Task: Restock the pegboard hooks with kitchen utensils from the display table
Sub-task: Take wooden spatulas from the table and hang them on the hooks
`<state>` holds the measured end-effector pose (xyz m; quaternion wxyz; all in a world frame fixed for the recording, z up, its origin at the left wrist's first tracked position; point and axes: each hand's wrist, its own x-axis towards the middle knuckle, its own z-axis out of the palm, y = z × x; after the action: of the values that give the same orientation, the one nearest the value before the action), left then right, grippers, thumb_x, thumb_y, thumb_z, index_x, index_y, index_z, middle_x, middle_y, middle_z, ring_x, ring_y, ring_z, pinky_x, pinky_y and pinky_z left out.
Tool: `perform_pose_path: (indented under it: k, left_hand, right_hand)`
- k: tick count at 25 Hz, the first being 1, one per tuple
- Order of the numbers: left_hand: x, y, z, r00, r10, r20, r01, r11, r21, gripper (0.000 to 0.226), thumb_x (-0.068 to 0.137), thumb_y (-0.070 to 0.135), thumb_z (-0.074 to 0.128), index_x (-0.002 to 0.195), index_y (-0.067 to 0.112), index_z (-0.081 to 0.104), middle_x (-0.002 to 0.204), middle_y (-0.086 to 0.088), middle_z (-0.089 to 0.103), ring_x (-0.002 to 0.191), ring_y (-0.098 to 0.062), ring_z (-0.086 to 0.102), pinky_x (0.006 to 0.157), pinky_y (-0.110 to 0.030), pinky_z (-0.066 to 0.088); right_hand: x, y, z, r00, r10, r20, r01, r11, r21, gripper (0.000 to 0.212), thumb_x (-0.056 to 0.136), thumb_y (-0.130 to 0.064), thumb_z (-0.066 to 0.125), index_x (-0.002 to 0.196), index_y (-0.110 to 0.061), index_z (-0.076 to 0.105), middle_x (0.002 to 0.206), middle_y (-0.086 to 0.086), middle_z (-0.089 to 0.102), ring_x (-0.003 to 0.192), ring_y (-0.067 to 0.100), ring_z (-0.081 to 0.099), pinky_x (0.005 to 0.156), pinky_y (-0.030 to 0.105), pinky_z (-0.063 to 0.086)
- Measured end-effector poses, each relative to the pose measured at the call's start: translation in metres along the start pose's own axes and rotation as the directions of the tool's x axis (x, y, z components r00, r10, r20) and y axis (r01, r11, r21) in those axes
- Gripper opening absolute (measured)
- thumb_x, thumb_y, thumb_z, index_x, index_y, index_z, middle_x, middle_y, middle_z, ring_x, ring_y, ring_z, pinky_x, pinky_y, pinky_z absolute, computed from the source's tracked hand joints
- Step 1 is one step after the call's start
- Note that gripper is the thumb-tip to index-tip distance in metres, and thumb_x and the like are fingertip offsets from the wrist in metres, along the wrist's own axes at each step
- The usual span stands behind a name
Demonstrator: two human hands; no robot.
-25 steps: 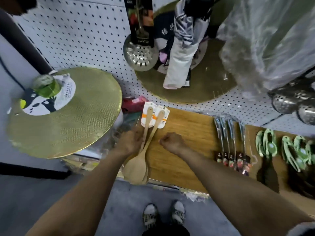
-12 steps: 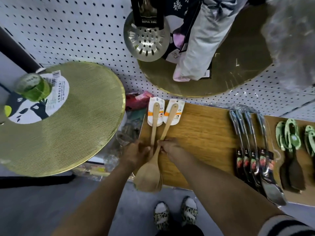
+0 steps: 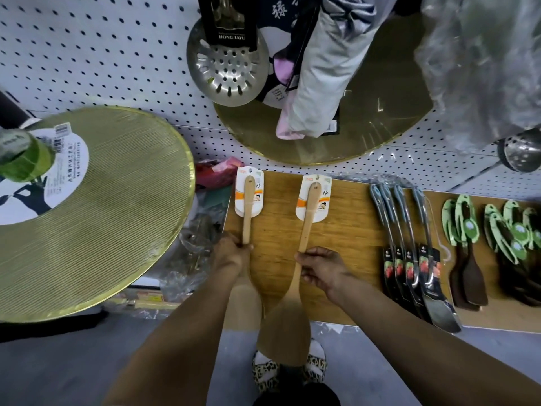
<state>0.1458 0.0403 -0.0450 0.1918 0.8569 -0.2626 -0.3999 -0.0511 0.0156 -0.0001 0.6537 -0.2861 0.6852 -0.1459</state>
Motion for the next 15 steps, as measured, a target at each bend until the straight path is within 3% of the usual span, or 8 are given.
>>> perform_pose_path:
  k: [2, 7, 11, 15]
  left_hand:
    - [0.003, -0.002, -0.002, 0.999, 0.005, -0.035, -0.004, 1.000, 0.028, 0.008, 0.083, 0.018, 0.067, 0.089, 0.017, 0.062, 0.107, -0.011, 0.069, 0.100, -0.029, 0.064, 0.085, -0.033, 0.049]
    - [-0.016, 0.002, -0.007, 0.998, 0.047, -0.040, -0.046, 0.998, 0.030, 0.018, 0.083, 0.020, 0.072, 0.099, 0.012, 0.072, 0.107, -0.008, 0.071, 0.103, -0.030, 0.064, 0.087, -0.033, 0.048]
    - [-0.059, 0.007, 0.003, 0.994, 0.106, -0.020, -0.107, 0.989, -0.107, 0.014, 0.078, 0.019, 0.078, 0.084, 0.016, 0.066, 0.096, -0.004, 0.069, 0.093, -0.024, 0.063, 0.077, -0.027, 0.045]
    - [-0.129, 0.023, 0.035, 0.974, 0.226, 0.007, -0.220, 0.953, -0.208, 0.031, 0.081, 0.011, 0.075, 0.066, 0.020, 0.050, 0.079, -0.002, 0.059, 0.075, -0.018, 0.053, 0.062, -0.021, 0.038]
  right_hand:
    - [-0.004, 0.004, -0.006, 1.000, 0.016, -0.006, -0.016, 1.000, -0.001, 0.012, 0.082, -0.008, 0.078, 0.083, -0.011, 0.067, 0.071, 0.009, 0.067, 0.056, 0.016, 0.057, 0.054, 0.027, 0.051]
    - [-0.023, 0.012, -0.026, 0.999, 0.023, -0.022, -0.023, 0.999, 0.024, 0.014, 0.083, -0.006, 0.077, 0.084, -0.011, 0.064, 0.069, 0.009, 0.067, 0.054, 0.016, 0.057, 0.053, 0.028, 0.048]
    - [-0.046, 0.015, -0.052, 0.999, -0.031, -0.043, 0.032, 0.999, 0.033, 0.020, 0.084, -0.004, 0.076, 0.077, -0.013, 0.060, 0.065, 0.007, 0.065, 0.052, 0.014, 0.056, 0.047, 0.025, 0.047]
    - [-0.074, 0.028, -0.116, 0.989, -0.136, -0.057, 0.139, 0.989, 0.054, 0.020, 0.084, -0.003, 0.075, 0.078, -0.013, 0.059, 0.065, 0.006, 0.063, 0.050, 0.015, 0.055, 0.042, 0.023, 0.046]
